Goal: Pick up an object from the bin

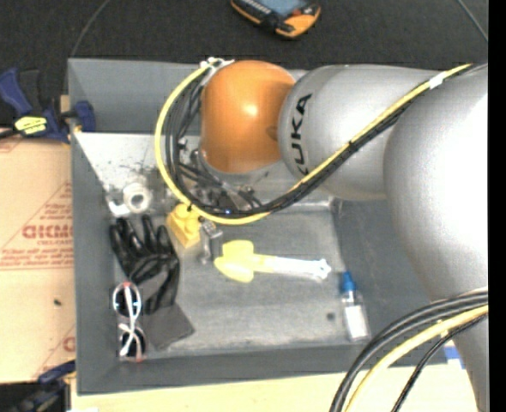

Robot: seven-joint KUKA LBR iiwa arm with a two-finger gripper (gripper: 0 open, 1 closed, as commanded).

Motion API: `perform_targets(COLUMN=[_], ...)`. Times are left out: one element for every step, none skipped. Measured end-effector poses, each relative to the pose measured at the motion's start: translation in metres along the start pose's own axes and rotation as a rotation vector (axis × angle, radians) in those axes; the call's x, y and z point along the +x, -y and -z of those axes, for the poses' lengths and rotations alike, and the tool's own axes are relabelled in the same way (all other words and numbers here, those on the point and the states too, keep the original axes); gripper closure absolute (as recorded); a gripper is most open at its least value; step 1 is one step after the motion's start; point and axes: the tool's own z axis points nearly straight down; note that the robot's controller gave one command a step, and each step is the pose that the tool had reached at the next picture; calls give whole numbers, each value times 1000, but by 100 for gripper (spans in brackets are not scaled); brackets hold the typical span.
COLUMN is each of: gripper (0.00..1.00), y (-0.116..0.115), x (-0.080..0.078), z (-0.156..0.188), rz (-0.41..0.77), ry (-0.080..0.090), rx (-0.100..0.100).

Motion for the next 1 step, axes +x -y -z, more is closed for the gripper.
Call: perform_targets(gripper=[0], y=[6], x=[-6], z=[-4], rz=[-11], ry=[-2], rx=[0])
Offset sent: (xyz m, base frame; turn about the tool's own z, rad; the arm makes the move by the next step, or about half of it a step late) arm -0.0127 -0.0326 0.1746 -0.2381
